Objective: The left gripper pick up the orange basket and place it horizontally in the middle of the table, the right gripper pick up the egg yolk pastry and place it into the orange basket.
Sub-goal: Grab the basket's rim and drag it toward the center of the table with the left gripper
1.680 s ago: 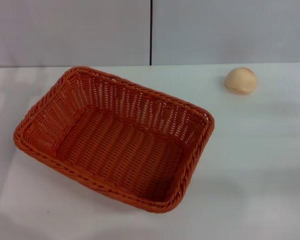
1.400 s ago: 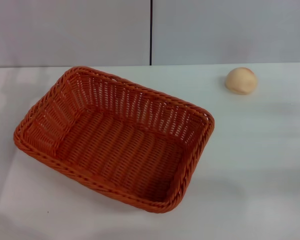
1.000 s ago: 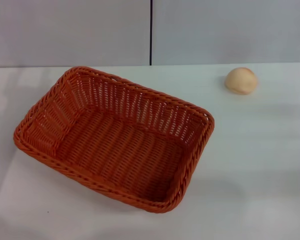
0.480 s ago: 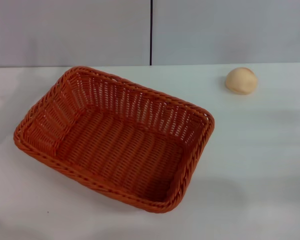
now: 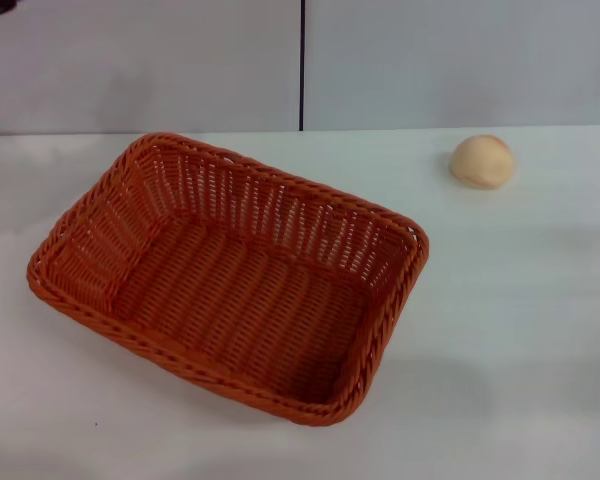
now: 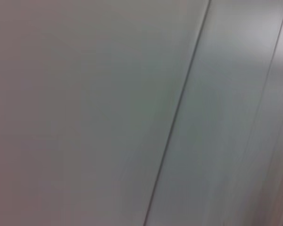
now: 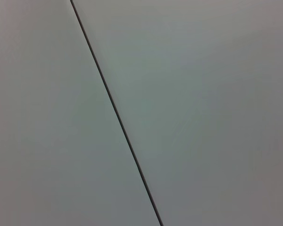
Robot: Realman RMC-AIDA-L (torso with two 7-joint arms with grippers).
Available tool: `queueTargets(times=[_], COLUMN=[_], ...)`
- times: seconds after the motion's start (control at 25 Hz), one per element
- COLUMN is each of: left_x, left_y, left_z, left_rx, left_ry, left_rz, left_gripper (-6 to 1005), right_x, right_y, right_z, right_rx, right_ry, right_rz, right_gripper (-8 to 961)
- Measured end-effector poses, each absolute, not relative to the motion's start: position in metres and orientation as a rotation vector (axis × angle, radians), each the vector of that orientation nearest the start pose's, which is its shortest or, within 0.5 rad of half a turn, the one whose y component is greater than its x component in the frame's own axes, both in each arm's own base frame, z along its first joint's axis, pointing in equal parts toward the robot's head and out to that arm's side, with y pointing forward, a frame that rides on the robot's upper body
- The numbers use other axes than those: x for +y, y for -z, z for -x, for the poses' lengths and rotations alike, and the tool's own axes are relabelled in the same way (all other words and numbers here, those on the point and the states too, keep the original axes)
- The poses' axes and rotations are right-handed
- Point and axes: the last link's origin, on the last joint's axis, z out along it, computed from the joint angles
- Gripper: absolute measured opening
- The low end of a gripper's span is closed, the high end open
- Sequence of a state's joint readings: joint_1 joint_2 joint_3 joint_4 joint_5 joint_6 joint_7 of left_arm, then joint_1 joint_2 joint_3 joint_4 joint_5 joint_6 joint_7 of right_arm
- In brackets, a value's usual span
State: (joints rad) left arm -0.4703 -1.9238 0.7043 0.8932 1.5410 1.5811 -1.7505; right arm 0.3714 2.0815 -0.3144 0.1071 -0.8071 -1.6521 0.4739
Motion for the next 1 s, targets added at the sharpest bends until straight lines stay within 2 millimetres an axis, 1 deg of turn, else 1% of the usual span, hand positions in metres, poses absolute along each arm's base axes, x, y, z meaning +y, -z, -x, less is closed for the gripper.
queueTargets(times=[0.04,0.16,0.2,0.24,0.28,0.32,0.4,0.44,0.52,0.56,0.6,0.68,0.76,0.8,0.88,0.96,1.0], left_x=[0.362,0.362,0.364,0.364,0.367,0.369,0.369,0.373,0.378,0.378,0.382,0.385,0.385,0.388,0.394,0.395,0.397], left_y=[-0.14,-0.14,-0.141,-0.141,-0.139,-0.138,-0.138,-0.133,-0.124,-0.124,-0.117,-0.111,-0.111,-0.106,-0.09,-0.088,-0.074], left_z=[0.229,0.229,0.224,0.224,0.218,0.217,0.217,0.215,0.216,0.216,0.217,0.218,0.218,0.219,0.223,0.224,0.225], left_rx=[-0.649,-0.649,-0.646,-0.646,-0.64,-0.646,-0.646,-0.666,-0.697,-0.697,-0.71,-0.717,-0.717,-0.718,-0.71,-0.708,-0.696], left_ry=[1.045,1.045,0.95,0.95,0.791,0.735,0.735,0.633,0.536,0.536,0.484,0.445,0.445,0.406,0.294,0.282,0.231], left_rz=[2.389,2.389,2.425,2.425,2.468,2.482,2.482,2.499,2.502,2.502,2.494,2.488,2.488,2.484,2.479,2.481,2.505], left_gripper=[785,785,785,785,785,785,785,785,785,785,785,785,785,785,785,785,785], right_x=[0.268,0.268,0.268,0.268,0.268,0.268,0.268,0.268,0.268,0.268,0.268,0.268,0.269,0.269,0.269,0.268,0.267], right_y=[-0.05,-0.05,-0.05,-0.05,-0.05,-0.05,-0.05,-0.05,-0.05,-0.05,-0.05,-0.049,-0.049,-0.049,-0.048,-0.048,-0.048], right_z=[-0.352,-0.352,-0.352,-0.352,-0.352,-0.352,-0.352,-0.352,-0.352,-0.352,-0.353,-0.353,-0.354,-0.355,-0.355,-0.356,-0.356], right_rx=[0.577,0.579,0.579,0.579,0.579,0.579,0.579,0.579,0.58,0.58,0.584,0.587,0.594,0.598,0.599,0.603,0.606], right_ry=[-1.096,-1.093,-1.093,-1.093,-1.093,-1.093,-1.092,-1.092,-1.092,-1.091,-1.089,-1.087,-1.082,-1.079,-1.078,-1.075,-1.073], right_rz=[1.106,1.106,1.105,1.105,1.105,1.105,1.106,1.106,1.106,1.106,1.107,1.107,1.108,1.109,1.109,1.108,1.107], right_gripper=[627,627,627,627,627,627,627,627,627,626,626,626,626,626,626,626,626])
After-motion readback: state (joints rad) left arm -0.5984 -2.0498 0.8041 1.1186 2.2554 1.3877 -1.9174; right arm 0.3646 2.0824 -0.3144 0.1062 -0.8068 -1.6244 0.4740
